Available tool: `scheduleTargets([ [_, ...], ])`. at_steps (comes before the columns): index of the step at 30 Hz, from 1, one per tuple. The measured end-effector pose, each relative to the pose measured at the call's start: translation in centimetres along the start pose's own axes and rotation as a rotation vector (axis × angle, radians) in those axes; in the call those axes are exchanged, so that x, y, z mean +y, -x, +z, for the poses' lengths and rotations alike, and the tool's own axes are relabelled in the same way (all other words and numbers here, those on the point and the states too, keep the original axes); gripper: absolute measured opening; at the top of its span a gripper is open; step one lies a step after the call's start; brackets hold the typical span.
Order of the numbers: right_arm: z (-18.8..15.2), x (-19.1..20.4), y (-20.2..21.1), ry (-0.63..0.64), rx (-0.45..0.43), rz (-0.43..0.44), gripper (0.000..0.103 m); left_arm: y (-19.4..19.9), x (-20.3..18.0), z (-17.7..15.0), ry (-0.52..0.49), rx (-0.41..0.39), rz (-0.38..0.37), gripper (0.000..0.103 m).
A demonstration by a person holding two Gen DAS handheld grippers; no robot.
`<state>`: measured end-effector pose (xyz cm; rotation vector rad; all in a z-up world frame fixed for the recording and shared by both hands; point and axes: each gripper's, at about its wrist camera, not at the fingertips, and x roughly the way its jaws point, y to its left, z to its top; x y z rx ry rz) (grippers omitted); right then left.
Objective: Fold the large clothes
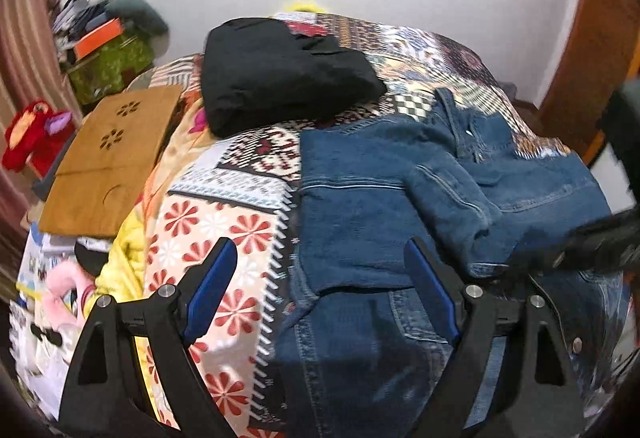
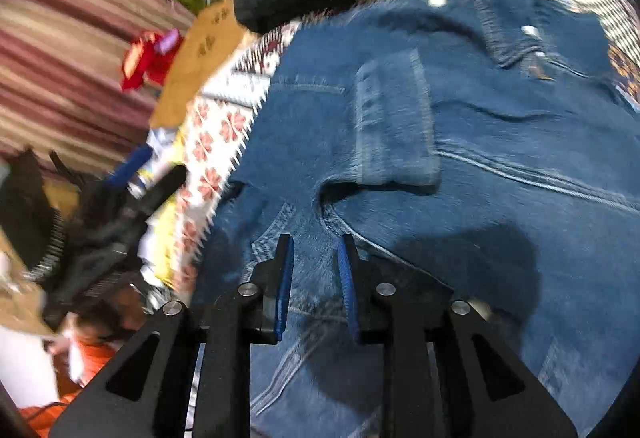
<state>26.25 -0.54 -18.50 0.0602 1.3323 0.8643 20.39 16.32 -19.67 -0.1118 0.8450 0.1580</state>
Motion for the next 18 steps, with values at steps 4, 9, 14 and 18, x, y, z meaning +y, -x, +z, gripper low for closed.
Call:
scheduleTargets([
  [4,-0.3,-0.8,4.7,-0.004,-0.143,-0.094,0.021,-0.7,-2.6,0.6,-0.064,0.015,-0.021,0.085],
  [9,-1.1,-3.0,10.6,-0.016,-0.308,-0.258,0.022,-2.0,-6.4,1.2,-0.157,0.038,-0.043,0.085],
  [14,-2.2,-5.8,14.4,-0.026,-0.394,-0.456,0.026,-3.9,-9.7,1.3,-0.249,0.076,-0.068,0.085],
  [18,-4.1,-8.2,15.9,-0.026,-0.410,-0.576,0.039,-6.3,-11.3,1.3,-0.265,0.144,-0.078,0.085],
])
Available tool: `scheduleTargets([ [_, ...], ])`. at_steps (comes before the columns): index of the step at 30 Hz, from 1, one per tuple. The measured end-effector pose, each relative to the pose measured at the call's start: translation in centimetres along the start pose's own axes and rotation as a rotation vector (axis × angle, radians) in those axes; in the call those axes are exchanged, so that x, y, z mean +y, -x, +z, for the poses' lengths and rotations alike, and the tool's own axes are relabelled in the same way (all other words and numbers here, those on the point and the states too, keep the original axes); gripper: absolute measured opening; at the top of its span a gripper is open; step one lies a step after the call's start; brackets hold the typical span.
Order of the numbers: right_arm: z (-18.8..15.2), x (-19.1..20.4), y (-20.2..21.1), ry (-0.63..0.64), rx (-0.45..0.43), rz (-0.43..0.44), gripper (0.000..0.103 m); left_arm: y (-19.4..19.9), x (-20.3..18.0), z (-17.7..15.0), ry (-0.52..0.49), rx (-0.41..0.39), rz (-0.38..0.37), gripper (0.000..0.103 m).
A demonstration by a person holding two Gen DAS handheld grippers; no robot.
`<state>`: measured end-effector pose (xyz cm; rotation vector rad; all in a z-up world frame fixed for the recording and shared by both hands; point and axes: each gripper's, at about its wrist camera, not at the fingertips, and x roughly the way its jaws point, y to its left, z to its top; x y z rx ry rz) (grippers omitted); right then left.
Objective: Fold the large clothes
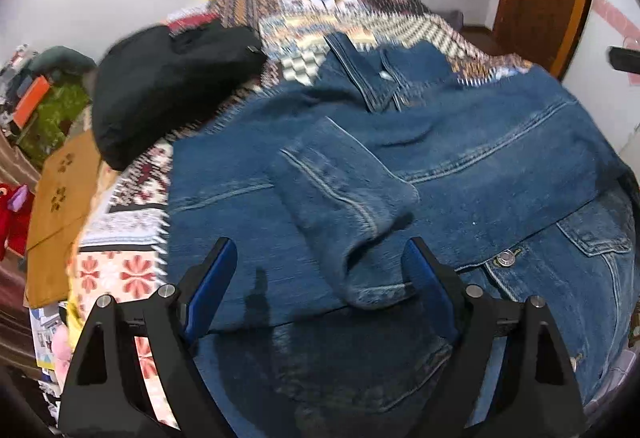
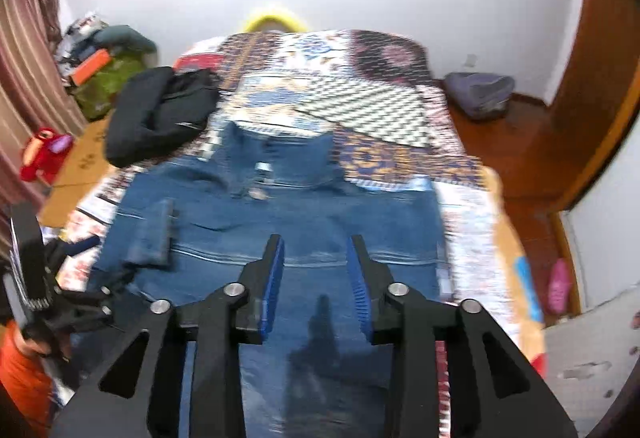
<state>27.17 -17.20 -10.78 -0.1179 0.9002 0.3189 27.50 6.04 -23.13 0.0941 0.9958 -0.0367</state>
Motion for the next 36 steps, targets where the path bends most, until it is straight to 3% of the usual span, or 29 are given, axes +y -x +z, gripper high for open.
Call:
scheduleTargets([
  [2,-1.2,-1.2,-0.3,-0.011,-0.007,-0.053,0.049,-1.1,-0.5,0.5,0.004,0.025,-0.017,0.085],
  [5,-2.4,-2.1,-1.5,-0.016,0.014,-0.090,0.050,-2.6,-1.2,1.2,0.007,0.044,0.000,0.085],
  [9,-3.2,-2.9,-2.2,-0.034,0.002,-0.044,0.050,-3.1,-0.8,1.3,0.047,0.006,0.041,0.084],
  [13,-3.4,-4.3,-2.7,-0.132,-0.013,-0.036,0.050,-1.8,0.6,1.3,0.092,-0.050,0.066,0.069],
  [18,-3.7,-4.6,-3.4,-0.159,0.000,-0.057,0.050,0.4,4.3,1.1,0.231,-0.101,-0.023,0.041],
  [22,-4.3,-4.2,-3.8,-0.139,0.004,-0.081,0.050,-0.2,7.2,-0.1,0.379,-0.053,-0.168,0.041],
  [27,-5.0,-3.7,-3.9,-0.106,0.001,-0.104,0.050,-1.4,8.1,-2.0,0.471,0.002,-0.246,0.041],
  [31,-5.3,-3.4,-3.4,-0.072,-0.020,-0.143,0.050,-1.4,7.7,-2.2,0.467,-0.001,-0.199,0.037],
  [32,-5.3,-3.4,-3.3,-0.066,-0.024,-0.145,0.050,-1.0,7.5,-2.0,0.451,-0.019,-0.170,0.027],
  [36,-5.0,-3.2,-2.1,-0.045,-0.074,-0.178,0.050,1.1,7.5,-1.0,0.418,-0.107,-0.150,0.018],
])
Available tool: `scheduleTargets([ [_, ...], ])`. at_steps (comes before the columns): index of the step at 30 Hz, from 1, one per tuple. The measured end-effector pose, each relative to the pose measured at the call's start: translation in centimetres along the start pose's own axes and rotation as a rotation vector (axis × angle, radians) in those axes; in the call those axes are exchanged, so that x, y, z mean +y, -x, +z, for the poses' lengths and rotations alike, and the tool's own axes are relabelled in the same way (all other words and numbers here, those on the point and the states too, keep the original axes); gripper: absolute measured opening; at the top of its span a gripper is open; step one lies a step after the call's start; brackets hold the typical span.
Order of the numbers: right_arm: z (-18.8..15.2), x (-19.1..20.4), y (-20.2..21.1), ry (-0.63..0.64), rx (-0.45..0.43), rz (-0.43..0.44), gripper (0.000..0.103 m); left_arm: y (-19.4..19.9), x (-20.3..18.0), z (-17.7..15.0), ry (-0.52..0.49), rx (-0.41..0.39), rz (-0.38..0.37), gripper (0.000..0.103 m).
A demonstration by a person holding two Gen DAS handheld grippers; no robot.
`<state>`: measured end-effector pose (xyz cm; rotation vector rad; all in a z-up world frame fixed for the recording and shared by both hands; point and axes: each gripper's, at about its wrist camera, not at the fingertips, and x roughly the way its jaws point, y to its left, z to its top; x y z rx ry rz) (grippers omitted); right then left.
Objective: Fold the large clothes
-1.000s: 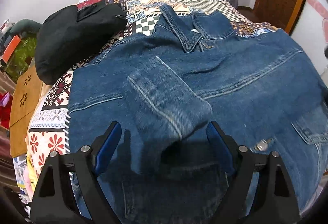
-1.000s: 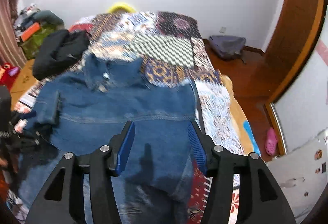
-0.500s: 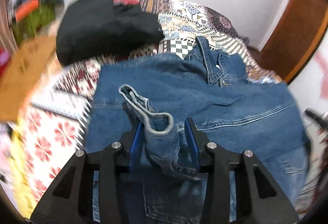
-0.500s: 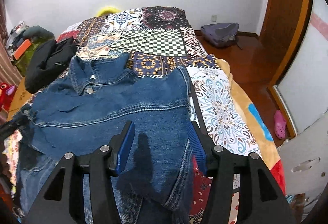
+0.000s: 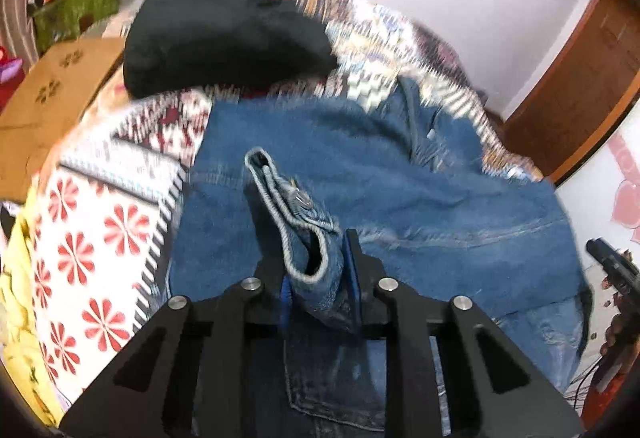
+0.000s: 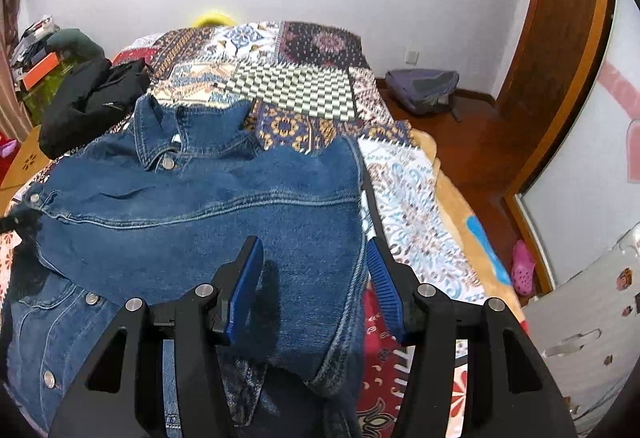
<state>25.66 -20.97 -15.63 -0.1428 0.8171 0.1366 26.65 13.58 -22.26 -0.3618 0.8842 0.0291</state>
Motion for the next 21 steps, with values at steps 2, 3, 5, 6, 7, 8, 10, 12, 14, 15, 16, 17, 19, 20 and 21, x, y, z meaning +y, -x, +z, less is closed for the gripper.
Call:
scheduleTargets([
  [2,0.3,-0.2,0.7,-0.002,-0.046,-0.058,0.050,1.4,0.2,1.1,0.019,-0.048,-0.038,0.015],
  [3,0.5,-0.2,0.9,0.001,-0.059,-0.080,0.050,2.2,0.5,1.7,0.032,-0.077,-0.050,0.013],
  [5,0.8,-0.3,1.2,0.006,-0.078,-0.104,0.050,3.1,0.8,2.5,0.037,-0.114,-0.039,0.013],
  [6,1.0,-0.4,1.4,0.004,-0.083,-0.106,0.050,3.5,1.1,2.9,0.039,-0.131,-0.028,0.012],
  [7,1.1,-0.4,1.5,0.001,-0.084,-0.098,0.050,3.8,1.5,3.2,0.042,-0.145,-0.022,0.012],
  [8,1.1,-0.4,1.5,-0.001,-0.081,-0.089,0.051,3.8,1.8,3.3,0.045,-0.142,-0.024,0.012],
  [10,1.0,-0.3,1.1,-0.003,-0.058,-0.074,0.052,2.7,2.5,3.1,0.043,-0.090,-0.017,0.013],
  [12,0.7,0.1,0.5,-0.004,-0.026,-0.069,0.053,1.6,3.0,2.5,0.034,-0.051,0.019,0.013],
  [14,0.4,0.4,0.0,0.003,0.003,-0.049,0.053,0.4,3.6,1.5,0.034,-0.017,0.053,0.013],
  [15,0.1,0.6,-0.2,0.006,0.019,-0.036,0.053,0.1,3.9,0.9,0.037,-0.005,0.064,0.015],
  [16,0.0,0.6,-0.4,0.008,0.030,-0.030,0.053,-0.3,4.2,0.4,0.039,0.010,0.073,0.015],
  [17,-0.2,0.7,-0.6,0.010,0.046,-0.022,0.053,-0.7,4.4,0.1,0.038,0.026,0.079,0.017],
  [19,-0.4,0.8,-1.1,0.014,0.081,0.006,0.053,-1.0,4.5,-0.5,0.023,0.058,0.100,0.019],
  [20,-0.5,0.7,-1.4,0.009,0.099,0.029,0.053,-1.1,4.6,-0.8,0.013,0.069,0.117,0.019],
  [21,-0.7,0.6,-1.6,0.000,0.111,0.045,0.053,-1.2,4.7,-0.9,0.004,0.075,0.127,0.019],
])
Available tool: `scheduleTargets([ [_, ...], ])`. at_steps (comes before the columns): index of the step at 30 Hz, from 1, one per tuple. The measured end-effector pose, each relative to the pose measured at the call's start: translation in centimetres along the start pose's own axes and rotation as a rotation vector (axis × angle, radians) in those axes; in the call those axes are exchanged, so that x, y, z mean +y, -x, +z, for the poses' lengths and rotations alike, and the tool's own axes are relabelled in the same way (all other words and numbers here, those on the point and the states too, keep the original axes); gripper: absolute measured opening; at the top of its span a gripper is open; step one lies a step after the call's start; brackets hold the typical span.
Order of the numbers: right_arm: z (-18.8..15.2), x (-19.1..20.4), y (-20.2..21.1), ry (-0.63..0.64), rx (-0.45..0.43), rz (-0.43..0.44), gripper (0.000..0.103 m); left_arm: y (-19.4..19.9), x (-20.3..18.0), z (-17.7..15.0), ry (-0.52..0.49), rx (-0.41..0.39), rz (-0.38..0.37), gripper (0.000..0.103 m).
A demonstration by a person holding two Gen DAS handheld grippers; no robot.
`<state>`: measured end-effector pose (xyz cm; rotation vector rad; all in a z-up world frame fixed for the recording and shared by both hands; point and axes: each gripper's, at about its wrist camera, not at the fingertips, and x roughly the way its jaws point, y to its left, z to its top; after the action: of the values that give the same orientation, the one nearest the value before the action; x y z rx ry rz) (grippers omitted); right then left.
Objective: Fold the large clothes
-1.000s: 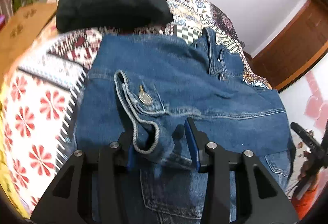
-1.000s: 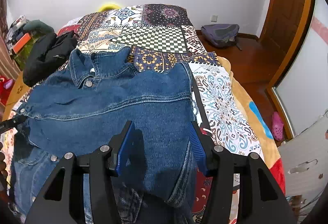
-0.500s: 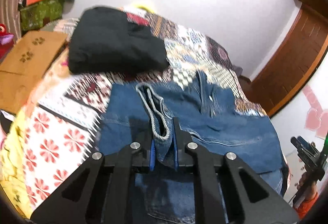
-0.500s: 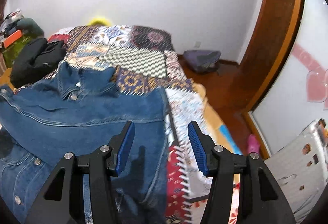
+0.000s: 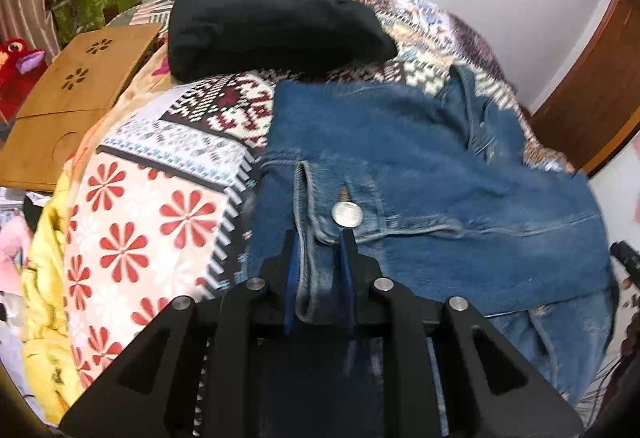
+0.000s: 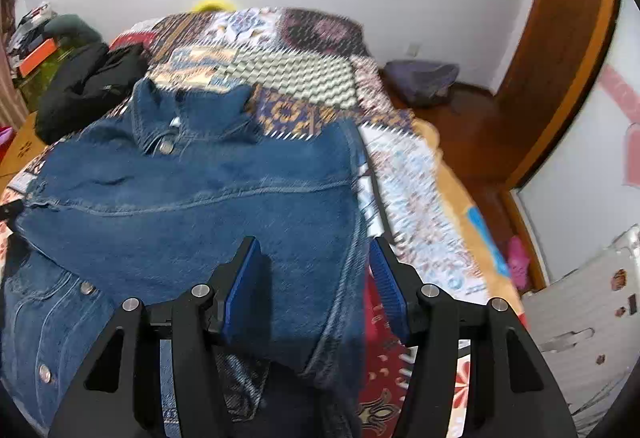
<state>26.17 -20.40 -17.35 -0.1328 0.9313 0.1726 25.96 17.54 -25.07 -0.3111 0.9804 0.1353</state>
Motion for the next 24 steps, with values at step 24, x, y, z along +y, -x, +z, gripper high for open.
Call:
scheduleTargets([
  [24,6.3,-6.0,-6.8,-0.176,0.151,0.237,0.055,-5.6,2.8,8.3,-0.040,0.110,-0.034,0.058],
])
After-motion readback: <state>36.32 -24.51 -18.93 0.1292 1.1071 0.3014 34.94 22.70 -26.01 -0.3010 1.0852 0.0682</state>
